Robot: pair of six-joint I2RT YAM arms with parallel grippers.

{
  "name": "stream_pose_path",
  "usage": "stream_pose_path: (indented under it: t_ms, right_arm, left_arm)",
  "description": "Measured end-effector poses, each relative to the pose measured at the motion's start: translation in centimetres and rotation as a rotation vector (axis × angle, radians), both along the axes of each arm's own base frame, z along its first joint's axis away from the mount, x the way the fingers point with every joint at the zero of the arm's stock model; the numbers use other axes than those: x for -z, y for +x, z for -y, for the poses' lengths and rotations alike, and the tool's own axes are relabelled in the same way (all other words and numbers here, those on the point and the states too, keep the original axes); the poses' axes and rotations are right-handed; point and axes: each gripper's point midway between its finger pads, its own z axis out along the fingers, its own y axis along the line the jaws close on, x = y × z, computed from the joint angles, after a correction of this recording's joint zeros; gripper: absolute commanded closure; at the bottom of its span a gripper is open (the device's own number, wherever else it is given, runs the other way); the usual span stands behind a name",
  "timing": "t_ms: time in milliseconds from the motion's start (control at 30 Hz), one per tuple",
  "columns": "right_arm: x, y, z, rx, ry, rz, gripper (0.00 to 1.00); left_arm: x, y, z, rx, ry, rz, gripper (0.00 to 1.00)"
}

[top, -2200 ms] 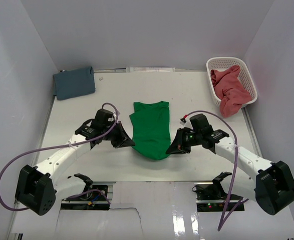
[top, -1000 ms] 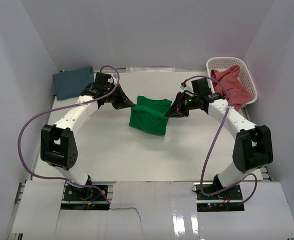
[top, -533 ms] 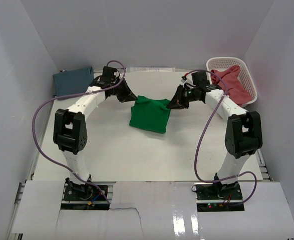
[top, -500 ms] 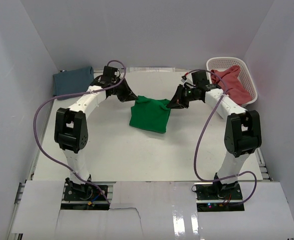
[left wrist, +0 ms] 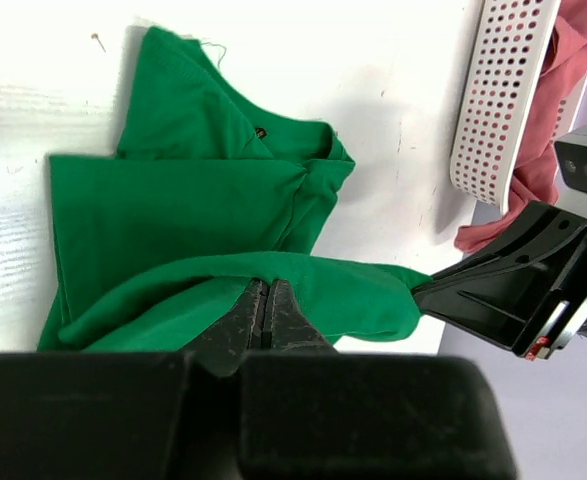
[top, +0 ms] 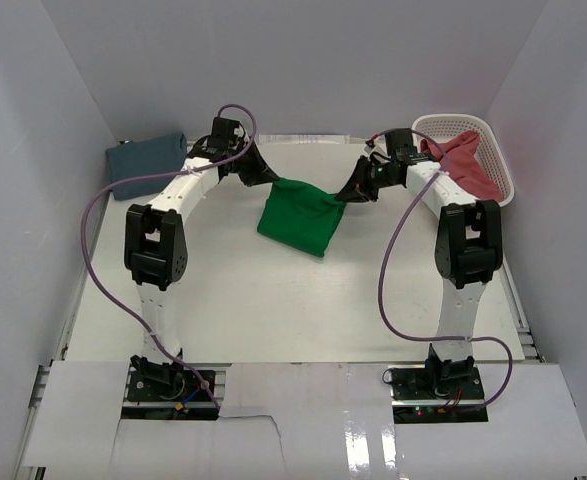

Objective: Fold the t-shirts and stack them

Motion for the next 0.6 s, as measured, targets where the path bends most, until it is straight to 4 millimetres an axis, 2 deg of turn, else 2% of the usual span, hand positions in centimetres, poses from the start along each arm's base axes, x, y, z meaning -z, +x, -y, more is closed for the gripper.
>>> stream_pose_path:
  t_ms: [200,467,533,600]
  right_arm:
    - [0.9,1.8,-0.1,-0.004,0.010,-0.004,0.92]
    - [2.3,3.2,-0.1,0.003,0.008,-0.016,0.92]
    - [2.5,3.3,0.1,0.006,0.008,-0.017,0.92]
    - [2.7,3.4,0.2,0.009,0.006,-0.022,0.91]
  left_arm:
    - [0.8,1.2,-0.1,-0.011,0.010,0.002,1.00]
    - [4.3,2.1,-0.1,-0.017,0.029,-0.040,1.00]
    - [5.0,2.6,0.0,-0.016,0.030,-0.039,0.94]
    - [5.5,3.3,0.2,-0.011,0.027,-0.022,0.82]
